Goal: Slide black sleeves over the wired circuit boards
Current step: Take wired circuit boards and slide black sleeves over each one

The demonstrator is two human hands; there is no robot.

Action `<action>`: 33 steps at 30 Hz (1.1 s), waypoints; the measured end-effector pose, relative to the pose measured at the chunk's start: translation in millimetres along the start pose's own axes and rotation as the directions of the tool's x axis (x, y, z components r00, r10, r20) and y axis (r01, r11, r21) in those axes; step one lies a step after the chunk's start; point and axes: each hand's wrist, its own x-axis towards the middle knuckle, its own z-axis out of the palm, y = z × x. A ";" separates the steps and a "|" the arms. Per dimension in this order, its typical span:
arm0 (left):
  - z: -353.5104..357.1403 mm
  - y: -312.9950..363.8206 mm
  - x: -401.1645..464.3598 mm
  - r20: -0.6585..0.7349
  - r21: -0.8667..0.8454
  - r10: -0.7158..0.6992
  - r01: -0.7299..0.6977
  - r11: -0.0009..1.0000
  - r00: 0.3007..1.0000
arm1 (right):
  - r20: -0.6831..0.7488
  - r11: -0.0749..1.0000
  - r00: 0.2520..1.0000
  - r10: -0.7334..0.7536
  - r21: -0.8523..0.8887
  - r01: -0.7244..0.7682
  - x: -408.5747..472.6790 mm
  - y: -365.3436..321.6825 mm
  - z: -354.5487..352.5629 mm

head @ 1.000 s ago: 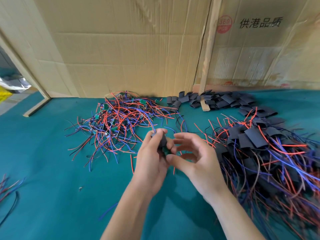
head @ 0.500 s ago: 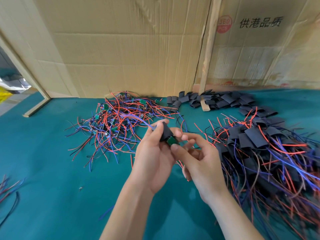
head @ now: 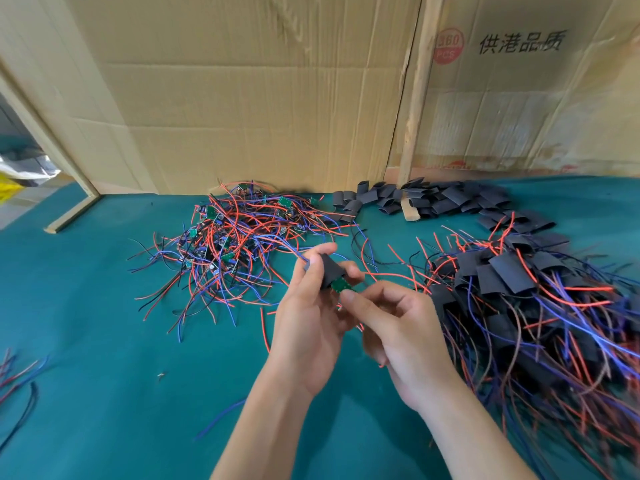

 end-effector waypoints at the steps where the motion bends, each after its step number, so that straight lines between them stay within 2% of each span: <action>1: 0.4 0.0 -0.3 0.006 -0.002 -0.005 0.005 1.000 1.000 | 0.033 1.000 0.999 0.020 0.014 -0.020 -0.7 -0.7 0.2; 4: 0.9 0.2 -0.6 0.033 0.004 -0.014 0.014 1.000 0.999 | 0.139 0.984 0.983 0.119 0.115 -0.136 -1.4 -2.3 -0.1; 9: -0.1 0.5 -0.9 0.080 0.016 -0.021 0.020 1.000 0.997 | 0.208 0.939 0.956 0.206 0.235 -0.253 -1.3 -5.0 -1.9; 16: -5.4 -0.1 2.7 0.139 -0.008 0.018 -0.017 1.000 0.990 | 0.268 0.897 0.934 0.235 0.311 -0.314 -1.1 -7.8 -2.5; 21: -9.8 0.9 5.2 0.162 0.117 0.029 -0.048 0.992 0.986 | 0.275 0.919 0.939 0.205 0.277 -0.282 -2.3 -8.5 -1.0; 23: -13.0 1.2 4.3 0.171 0.118 0.032 -0.053 0.992 0.985 | 0.278 0.909 0.939 0.200 0.306 -0.284 -2.1 -8.6 0.5; 29: -24.3 14.4 3.3 0.284 0.099 0.097 -0.129 0.987 0.954 | 0.382 0.756 0.895 0.231 0.509 -0.412 -0.9 -10.9 -2.9; 33: -23.0 16.6 2.4 0.288 0.045 0.121 -0.140 0.989 0.950 | 0.490 0.677 0.856 0.163 0.576 -0.459 -1.0 -11.2 -5.9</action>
